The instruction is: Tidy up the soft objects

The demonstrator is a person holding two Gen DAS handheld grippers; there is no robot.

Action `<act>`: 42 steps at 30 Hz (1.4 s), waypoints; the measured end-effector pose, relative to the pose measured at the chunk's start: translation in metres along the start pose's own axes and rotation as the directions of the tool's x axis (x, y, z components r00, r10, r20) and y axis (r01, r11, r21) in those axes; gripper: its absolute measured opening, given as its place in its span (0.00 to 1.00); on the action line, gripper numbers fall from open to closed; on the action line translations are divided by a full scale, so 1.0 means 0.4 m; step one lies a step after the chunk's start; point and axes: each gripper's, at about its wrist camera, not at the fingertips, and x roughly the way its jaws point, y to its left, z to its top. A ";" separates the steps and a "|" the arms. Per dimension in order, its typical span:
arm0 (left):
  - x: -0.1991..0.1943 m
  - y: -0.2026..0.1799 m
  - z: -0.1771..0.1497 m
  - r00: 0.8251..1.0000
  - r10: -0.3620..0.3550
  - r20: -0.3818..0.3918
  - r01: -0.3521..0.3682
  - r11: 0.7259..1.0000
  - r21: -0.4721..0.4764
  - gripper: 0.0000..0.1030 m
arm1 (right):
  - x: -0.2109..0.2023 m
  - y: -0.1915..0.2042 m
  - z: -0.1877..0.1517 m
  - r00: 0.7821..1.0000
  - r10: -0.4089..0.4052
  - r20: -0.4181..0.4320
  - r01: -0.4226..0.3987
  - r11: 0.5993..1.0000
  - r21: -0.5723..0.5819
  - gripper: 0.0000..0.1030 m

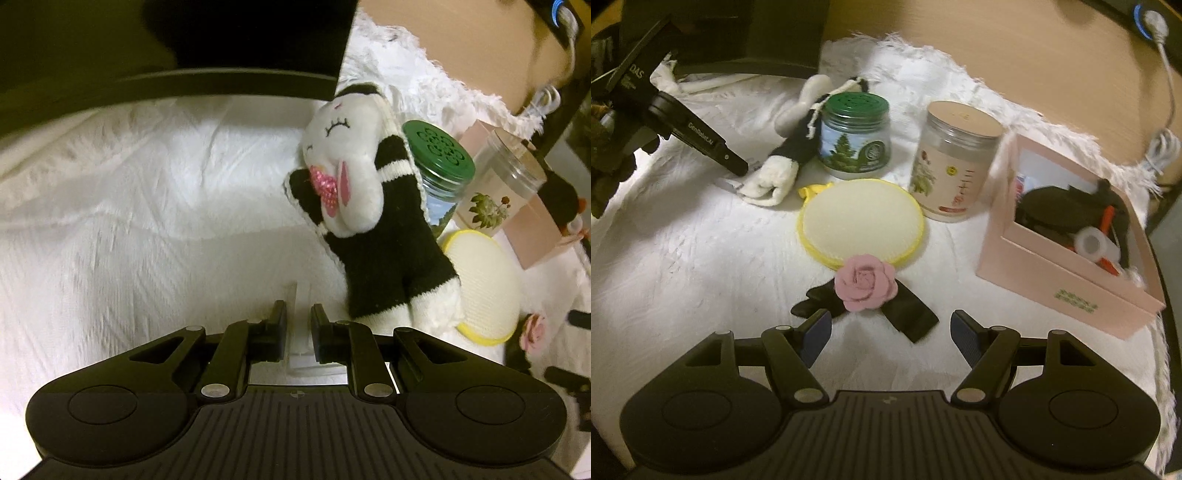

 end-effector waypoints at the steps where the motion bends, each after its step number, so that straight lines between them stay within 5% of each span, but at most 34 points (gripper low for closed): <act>1: -0.002 -0.001 -0.007 1.000 -0.008 0.002 0.008 1.000 -0.005 0.16 | 0.010 -0.003 0.003 1.000 0.002 0.000 -0.002 1.000 -0.013 0.70; 7: -0.026 -0.003 -0.062 0.998 -0.045 0.044 0.047 0.998 -0.035 0.13 | 0.093 -0.058 0.022 0.997 0.059 -0.045 -0.058 0.998 0.021 0.66; 8: -0.029 -0.006 -0.068 0.998 -0.047 0.046 0.049 0.998 -0.039 0.13 | 0.096 -0.066 0.029 0.995 0.090 -0.051 -0.088 0.995 0.045 0.50; 11: -0.039 -0.015 -0.079 0.998 -0.039 0.047 0.041 0.998 -0.036 0.12 | 0.074 -0.066 0.049 0.988 0.147 -0.051 -0.144 0.988 0.050 0.21; 17: -0.066 -0.023 -0.097 0.996 -0.039 0.080 0.044 0.997 -0.064 0.12 | 0.005 -0.050 0.060 0.985 0.170 -0.013 -0.170 0.985 0.009 0.14; 22: -0.079 -0.017 -0.106 0.995 -0.026 0.100 0.036 0.994 -0.101 0.12 | -0.003 -0.061 0.051 0.991 0.131 -0.029 -0.132 0.991 -0.015 0.16; 24: -0.069 -0.008 -0.108 0.997 -0.016 0.081 0.026 0.992 -0.122 0.14 | 0.002 -0.069 0.042 0.993 0.106 -0.043 -0.106 0.994 -0.003 0.28; 26: -0.052 -0.009 -0.110 0.998 -0.024 0.056 0.032 0.991 -0.130 0.15 | -0.003 -0.072 0.027 0.995 0.096 -0.042 -0.095 0.995 0.010 0.55; 28: -0.047 -0.022 -0.104 0.997 -0.032 0.064 0.039 0.993 -0.112 0.16 | -0.007 -0.068 0.013 0.995 0.089 -0.036 -0.089 0.996 0.019 0.62; 34: -0.032 -0.079 -0.091 1.000 0.012 0.016 -0.012 1.000 -0.018 0.16 | -0.010 -0.019 -0.019 0.999 0.044 -0.023 -0.045 0.998 -0.045 0.62; 42: -0.029 -0.137 -0.107 0.992 0.121 0.035 -0.123 0.991 0.062 0.16 | -0.028 -0.026 -0.005 0.994 0.083 0.071 -0.071 0.985 -0.160 0.66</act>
